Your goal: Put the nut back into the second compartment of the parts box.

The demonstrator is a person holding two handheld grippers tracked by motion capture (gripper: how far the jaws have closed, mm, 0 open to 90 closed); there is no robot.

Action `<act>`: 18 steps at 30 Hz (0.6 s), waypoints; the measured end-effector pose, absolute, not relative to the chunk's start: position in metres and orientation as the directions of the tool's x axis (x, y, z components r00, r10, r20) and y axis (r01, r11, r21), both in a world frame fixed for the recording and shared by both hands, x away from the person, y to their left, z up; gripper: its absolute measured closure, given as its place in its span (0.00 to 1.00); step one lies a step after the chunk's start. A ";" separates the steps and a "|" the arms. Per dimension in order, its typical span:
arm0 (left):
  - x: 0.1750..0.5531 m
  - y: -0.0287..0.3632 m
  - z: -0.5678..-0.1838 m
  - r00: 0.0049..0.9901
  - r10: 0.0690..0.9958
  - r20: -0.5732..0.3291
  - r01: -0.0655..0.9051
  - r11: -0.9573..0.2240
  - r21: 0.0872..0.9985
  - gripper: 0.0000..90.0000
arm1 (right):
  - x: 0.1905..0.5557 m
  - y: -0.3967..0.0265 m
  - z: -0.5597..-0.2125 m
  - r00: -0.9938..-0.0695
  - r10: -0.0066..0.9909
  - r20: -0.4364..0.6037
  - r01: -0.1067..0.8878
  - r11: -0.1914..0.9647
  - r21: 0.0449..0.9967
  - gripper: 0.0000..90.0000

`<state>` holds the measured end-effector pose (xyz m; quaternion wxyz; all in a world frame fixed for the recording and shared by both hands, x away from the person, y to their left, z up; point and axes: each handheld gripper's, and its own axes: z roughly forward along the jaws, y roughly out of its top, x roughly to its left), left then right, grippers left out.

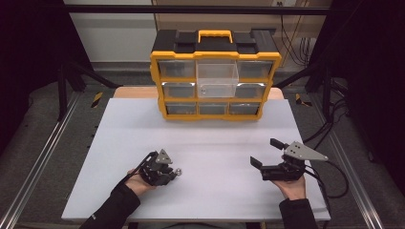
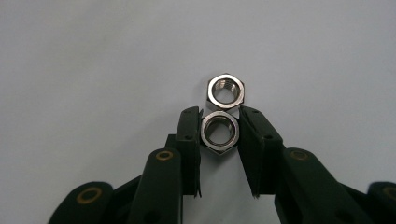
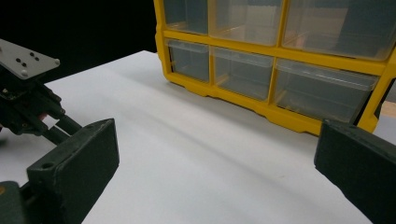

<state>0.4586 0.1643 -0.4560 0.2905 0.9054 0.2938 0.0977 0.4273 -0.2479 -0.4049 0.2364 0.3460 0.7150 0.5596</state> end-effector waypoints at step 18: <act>0.454 0.173 -0.423 0.802 0.597 -0.011 0.462 -0.608 0.646 0.77 | 0.429 -0.246 -0.407 -0.650 0.758 0.049 0.232 0.136 0.963 0.00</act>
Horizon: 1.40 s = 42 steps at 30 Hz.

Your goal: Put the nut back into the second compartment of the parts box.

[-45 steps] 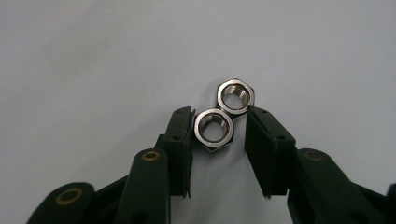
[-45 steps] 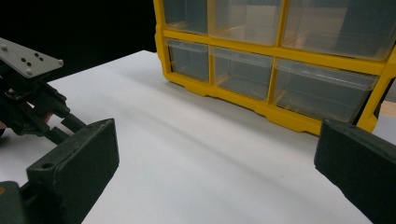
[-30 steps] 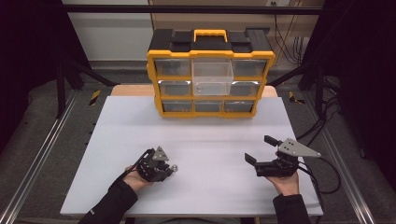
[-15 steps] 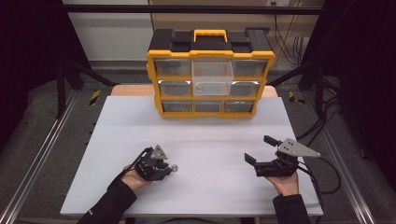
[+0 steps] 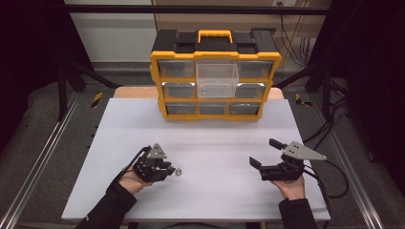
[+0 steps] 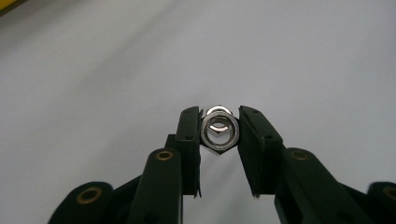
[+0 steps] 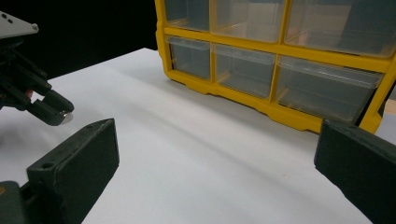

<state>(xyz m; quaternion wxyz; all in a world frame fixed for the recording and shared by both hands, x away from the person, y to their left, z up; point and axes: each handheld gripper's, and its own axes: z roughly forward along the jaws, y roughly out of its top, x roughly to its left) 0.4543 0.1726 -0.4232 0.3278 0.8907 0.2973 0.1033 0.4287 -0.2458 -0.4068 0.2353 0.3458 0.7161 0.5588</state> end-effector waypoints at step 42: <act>0.476 0.149 -0.338 0.811 0.583 0.037 0.350 -0.535 0.769 0.77 | 0.429 -0.245 -0.408 -0.643 0.764 0.053 0.240 0.136 0.961 0.00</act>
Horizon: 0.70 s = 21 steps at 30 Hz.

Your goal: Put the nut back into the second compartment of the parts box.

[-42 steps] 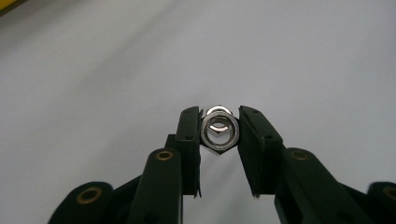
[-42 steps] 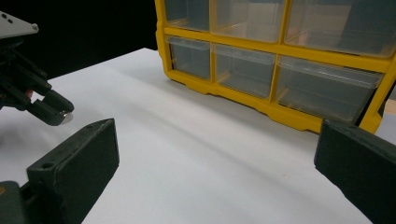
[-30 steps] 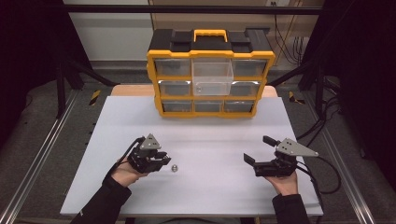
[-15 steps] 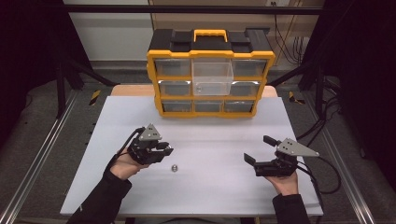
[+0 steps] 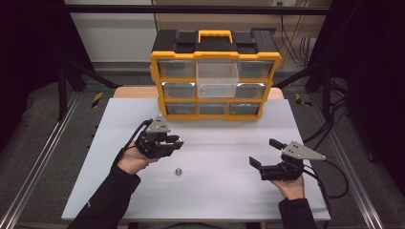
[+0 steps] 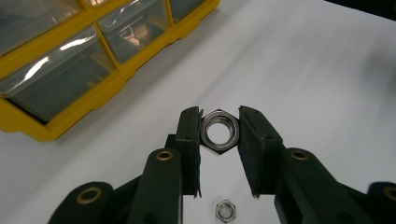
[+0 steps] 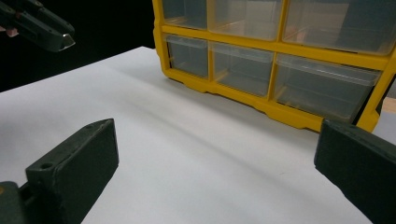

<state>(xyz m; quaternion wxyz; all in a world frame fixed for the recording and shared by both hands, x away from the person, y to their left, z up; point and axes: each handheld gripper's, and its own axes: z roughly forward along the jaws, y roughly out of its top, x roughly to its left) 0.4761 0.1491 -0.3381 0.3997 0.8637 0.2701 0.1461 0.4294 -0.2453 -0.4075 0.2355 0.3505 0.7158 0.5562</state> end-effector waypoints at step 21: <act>0.489 0.142 -0.293 0.806 0.587 0.078 0.301 -0.518 0.800 0.77 | 0.430 -0.246 -0.407 -0.641 0.766 0.055 0.243 0.134 0.961 0.00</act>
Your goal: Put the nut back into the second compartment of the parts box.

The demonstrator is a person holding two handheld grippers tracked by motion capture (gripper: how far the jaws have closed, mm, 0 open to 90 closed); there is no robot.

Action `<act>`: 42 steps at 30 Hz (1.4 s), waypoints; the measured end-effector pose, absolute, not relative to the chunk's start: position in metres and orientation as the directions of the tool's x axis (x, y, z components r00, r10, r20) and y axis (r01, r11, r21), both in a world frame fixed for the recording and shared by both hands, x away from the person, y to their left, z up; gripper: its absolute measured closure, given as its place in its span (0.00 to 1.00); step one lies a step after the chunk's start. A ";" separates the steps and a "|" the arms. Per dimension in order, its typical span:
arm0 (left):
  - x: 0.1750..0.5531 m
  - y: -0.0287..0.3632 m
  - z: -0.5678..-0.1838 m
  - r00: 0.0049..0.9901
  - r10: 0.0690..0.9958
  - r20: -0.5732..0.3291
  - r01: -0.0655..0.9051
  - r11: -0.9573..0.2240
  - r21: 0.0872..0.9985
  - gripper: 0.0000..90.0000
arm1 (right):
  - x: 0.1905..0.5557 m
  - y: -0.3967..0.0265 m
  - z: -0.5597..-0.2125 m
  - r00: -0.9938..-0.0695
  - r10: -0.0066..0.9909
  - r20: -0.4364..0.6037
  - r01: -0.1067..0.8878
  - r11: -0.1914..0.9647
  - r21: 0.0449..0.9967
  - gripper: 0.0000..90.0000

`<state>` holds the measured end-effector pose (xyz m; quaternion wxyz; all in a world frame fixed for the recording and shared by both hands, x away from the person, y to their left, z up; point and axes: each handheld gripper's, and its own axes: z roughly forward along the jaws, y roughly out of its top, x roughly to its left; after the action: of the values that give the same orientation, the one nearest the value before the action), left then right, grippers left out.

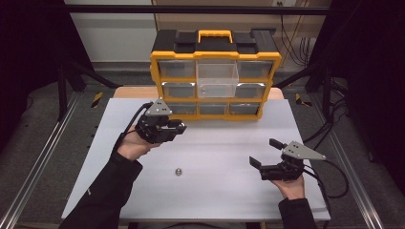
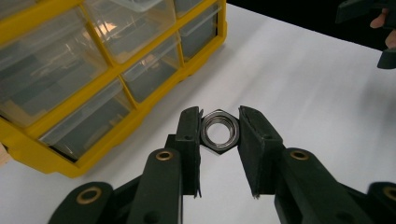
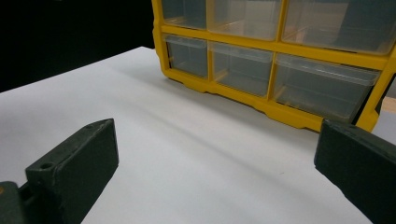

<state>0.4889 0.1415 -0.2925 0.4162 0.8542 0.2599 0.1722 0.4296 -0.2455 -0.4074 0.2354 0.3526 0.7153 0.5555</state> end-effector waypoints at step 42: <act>0.512 0.097 -0.217 0.804 0.574 0.157 0.226 -0.538 0.812 0.77 | 0.428 -0.248 -0.405 -0.642 0.765 0.052 0.230 0.127 0.965 0.00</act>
<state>0.5122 0.0974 -0.2172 0.4192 0.8522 0.2346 0.2073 0.4283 -0.2481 -0.4052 0.2386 0.3495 0.7117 0.5608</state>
